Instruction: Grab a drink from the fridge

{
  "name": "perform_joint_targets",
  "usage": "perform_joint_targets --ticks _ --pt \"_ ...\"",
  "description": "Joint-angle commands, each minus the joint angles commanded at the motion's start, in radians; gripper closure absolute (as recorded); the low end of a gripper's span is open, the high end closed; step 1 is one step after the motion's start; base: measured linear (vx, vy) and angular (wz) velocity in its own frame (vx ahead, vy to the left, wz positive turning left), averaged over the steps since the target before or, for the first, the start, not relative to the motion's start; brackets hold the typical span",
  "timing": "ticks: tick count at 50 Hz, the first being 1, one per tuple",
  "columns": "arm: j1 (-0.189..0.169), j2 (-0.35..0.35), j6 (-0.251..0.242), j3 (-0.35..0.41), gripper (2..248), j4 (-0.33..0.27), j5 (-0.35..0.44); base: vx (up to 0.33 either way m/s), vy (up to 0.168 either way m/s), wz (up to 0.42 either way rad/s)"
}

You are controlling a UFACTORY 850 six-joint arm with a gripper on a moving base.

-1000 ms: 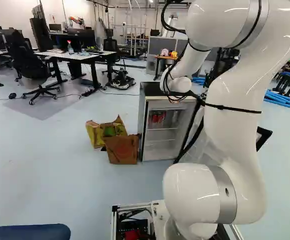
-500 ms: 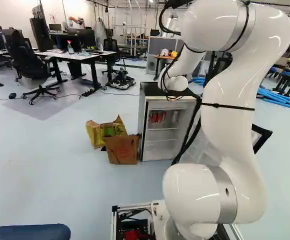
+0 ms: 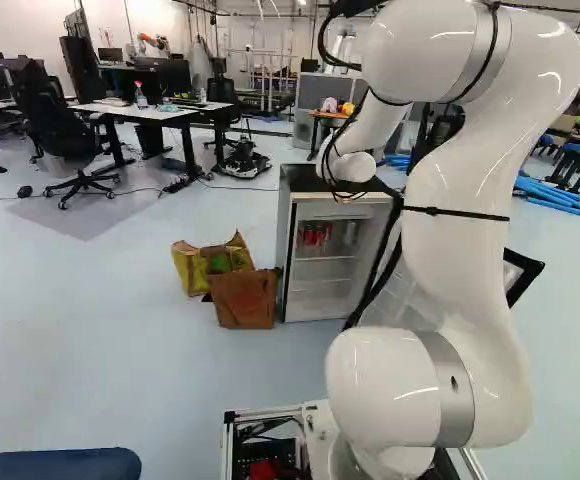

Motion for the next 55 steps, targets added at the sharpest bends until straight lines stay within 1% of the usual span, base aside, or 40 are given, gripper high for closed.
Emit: perform_joint_targets --ticks 4,5,9,10,31,41,55 --pt "0.000 0.005 0.000 0.007 64 0.000 0.000 0.000 0.000 0.000" --pt "0.000 0.008 0.000 0.010 28 0.000 0.000 0.000 0.000 0.000" --pt "0.000 0.022 0.000 0.027 28 0.000 0.000 0.000 0.000 0.000" --pt "0.000 0.026 0.000 0.032 3 0.000 0.000 0.000 0.000 0.000" --pt "-0.009 0.118 0.000 0.146 3 0.000 0.000 0.000 0.000 0.000" --pt "-0.027 0.156 0.000 0.191 3 0.000 0.000 0.000 0.000 0.000" --pt "-0.062 0.203 0.000 0.238 3 0.000 0.000 0.000 0.000 0.000"
